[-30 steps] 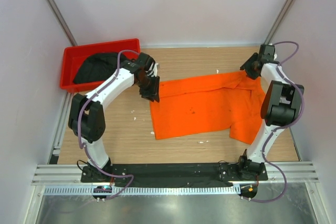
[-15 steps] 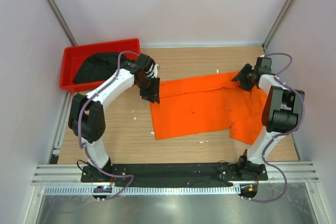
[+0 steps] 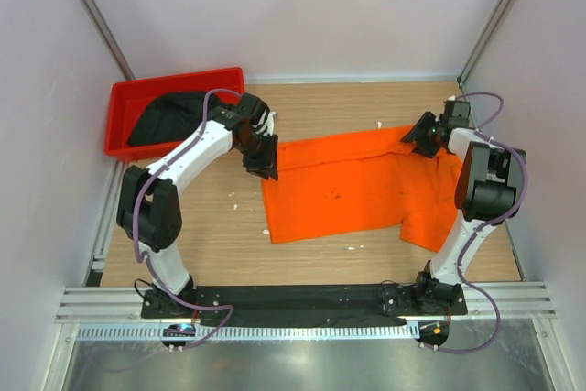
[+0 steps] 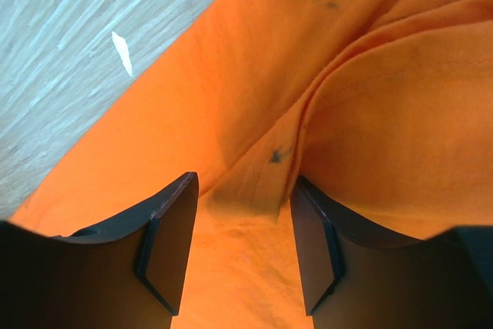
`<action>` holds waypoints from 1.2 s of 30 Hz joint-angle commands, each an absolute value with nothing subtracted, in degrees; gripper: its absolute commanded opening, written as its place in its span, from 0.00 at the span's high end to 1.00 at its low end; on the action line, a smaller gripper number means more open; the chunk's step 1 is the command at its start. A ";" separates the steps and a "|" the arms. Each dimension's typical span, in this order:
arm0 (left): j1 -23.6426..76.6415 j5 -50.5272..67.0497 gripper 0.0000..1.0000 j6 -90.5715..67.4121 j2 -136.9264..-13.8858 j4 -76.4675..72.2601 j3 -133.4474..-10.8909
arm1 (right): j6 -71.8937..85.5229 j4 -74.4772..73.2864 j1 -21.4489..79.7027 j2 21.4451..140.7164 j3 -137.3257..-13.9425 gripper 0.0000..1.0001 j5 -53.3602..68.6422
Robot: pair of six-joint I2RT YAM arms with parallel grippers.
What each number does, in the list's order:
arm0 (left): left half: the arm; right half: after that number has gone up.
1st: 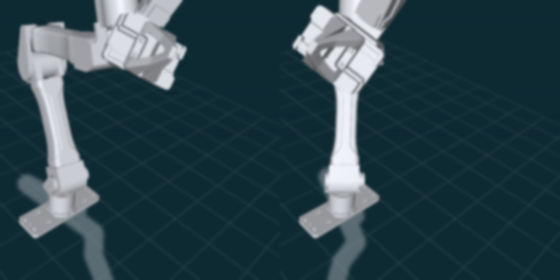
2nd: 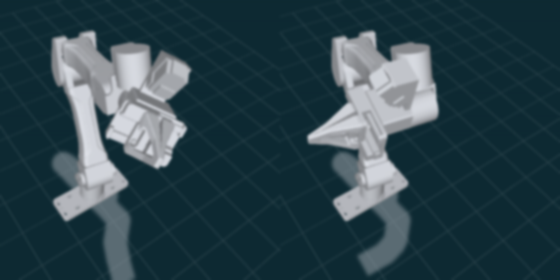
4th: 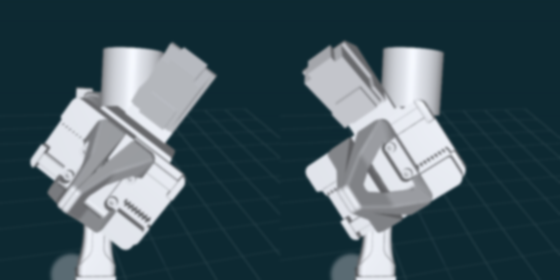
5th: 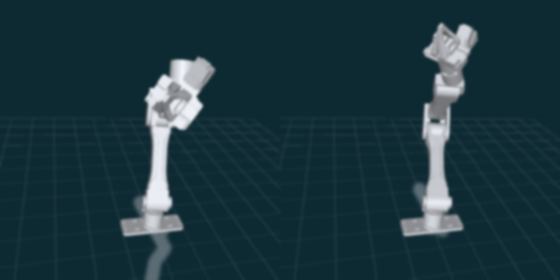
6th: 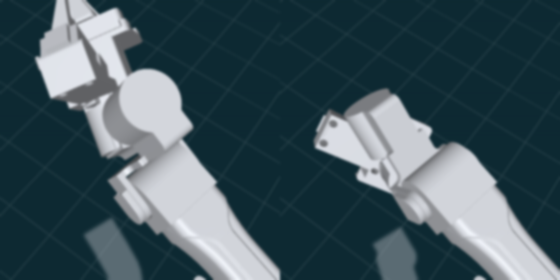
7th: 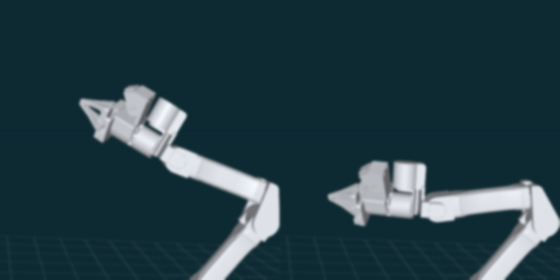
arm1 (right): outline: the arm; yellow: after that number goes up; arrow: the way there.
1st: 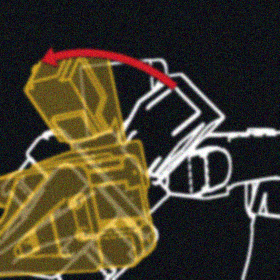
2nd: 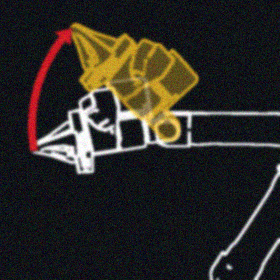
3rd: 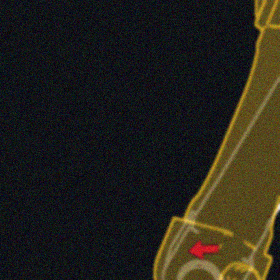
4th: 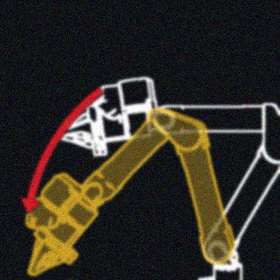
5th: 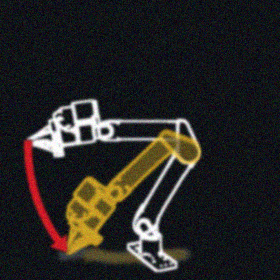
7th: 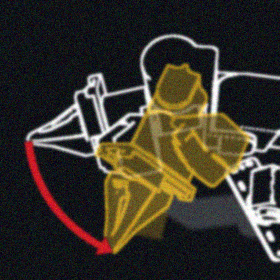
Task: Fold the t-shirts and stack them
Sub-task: Fold the tshirt
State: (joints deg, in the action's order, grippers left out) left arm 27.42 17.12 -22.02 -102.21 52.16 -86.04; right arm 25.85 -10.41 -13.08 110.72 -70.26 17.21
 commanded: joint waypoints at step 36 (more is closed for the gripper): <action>27.60 18.72 0.68 -19.95 -99.14 51.85 -85.26 | 42.89 1.94 -12.74 104.94 -61.35 0.89 22.68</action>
State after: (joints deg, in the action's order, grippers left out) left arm 27.42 17.19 -21.50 -101.71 52.12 -85.08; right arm 41.41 0.36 -13.08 106.30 -61.01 22.48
